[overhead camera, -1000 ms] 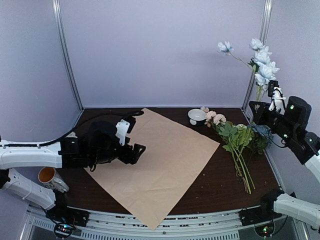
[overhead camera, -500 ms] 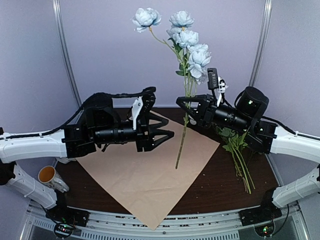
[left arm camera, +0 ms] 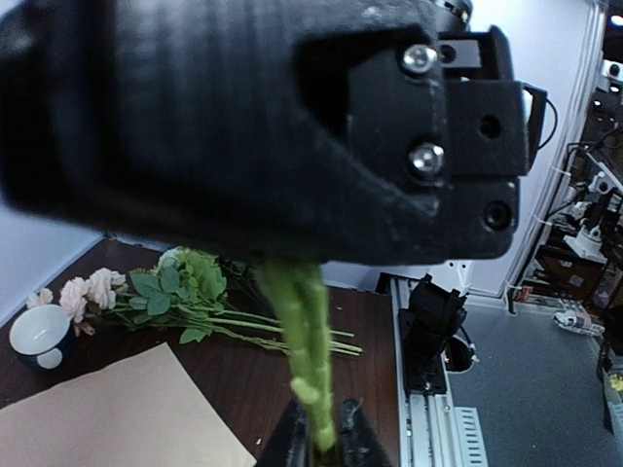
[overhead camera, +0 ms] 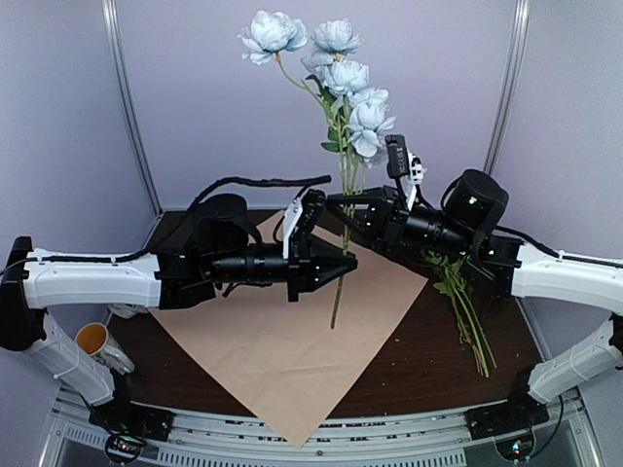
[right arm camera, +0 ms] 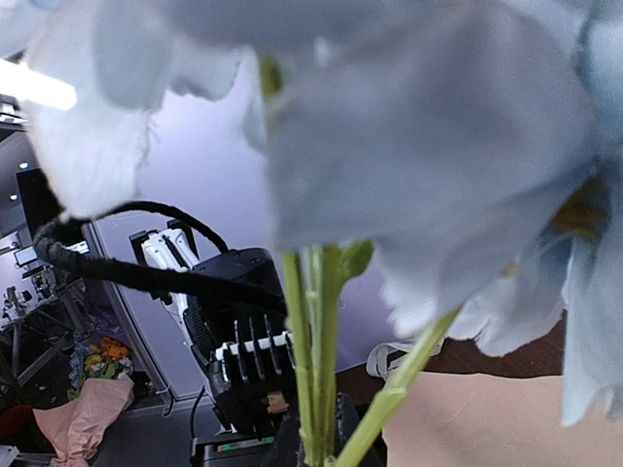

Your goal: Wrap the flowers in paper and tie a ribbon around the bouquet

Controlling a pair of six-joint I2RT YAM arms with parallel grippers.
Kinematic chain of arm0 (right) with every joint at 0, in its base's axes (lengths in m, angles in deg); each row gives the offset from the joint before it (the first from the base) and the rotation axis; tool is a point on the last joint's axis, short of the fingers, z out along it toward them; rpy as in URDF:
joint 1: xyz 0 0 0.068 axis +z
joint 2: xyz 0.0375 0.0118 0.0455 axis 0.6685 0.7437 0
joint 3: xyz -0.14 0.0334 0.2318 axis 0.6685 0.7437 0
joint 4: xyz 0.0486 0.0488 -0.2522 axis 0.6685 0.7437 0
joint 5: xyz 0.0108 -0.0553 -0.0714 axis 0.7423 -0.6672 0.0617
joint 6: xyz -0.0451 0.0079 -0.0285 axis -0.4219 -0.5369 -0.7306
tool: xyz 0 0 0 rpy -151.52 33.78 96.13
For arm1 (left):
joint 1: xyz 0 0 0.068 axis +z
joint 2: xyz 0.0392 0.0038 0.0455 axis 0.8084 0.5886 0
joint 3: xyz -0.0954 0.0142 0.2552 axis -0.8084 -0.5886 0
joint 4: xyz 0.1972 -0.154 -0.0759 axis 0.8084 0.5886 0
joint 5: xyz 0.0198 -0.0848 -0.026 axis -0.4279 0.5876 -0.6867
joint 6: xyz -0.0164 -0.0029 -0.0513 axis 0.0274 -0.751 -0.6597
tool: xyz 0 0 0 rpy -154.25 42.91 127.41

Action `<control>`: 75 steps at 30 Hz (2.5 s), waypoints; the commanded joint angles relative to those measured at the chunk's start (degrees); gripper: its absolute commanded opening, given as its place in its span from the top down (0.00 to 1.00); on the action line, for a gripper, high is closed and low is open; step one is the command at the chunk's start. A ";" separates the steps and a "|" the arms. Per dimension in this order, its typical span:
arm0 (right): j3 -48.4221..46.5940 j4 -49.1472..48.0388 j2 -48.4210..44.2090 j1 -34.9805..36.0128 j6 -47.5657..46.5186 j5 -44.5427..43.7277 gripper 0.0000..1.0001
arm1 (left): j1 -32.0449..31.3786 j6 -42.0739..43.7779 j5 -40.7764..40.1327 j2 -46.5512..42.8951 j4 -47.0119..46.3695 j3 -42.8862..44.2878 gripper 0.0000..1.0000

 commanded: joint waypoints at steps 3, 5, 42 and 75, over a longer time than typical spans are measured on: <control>-2.90 7.35 -1.29 0.20 -4.19 -0.82 0.83 | 1.04 -8.14 -1.32 -0.43 -3.99 0.20 1.00; -3.66 14.61 -2.45 -1.66 -5.90 -2.72 0.42 | 2.97 -14.86 -3.47 -0.38 -1.58 0.02 1.00; 4.56 66.32 16.72 -45.87 -11.97 -38.98 0.74 | 18.18 -34.89 -23.66 17.05 38.50 6.24 0.22; -3.98 79.26 1.12 -38.01 -12.87 -59.15 0.94 | 18.25 -26.17 -31.71 6.33 37.72 -2.23 0.07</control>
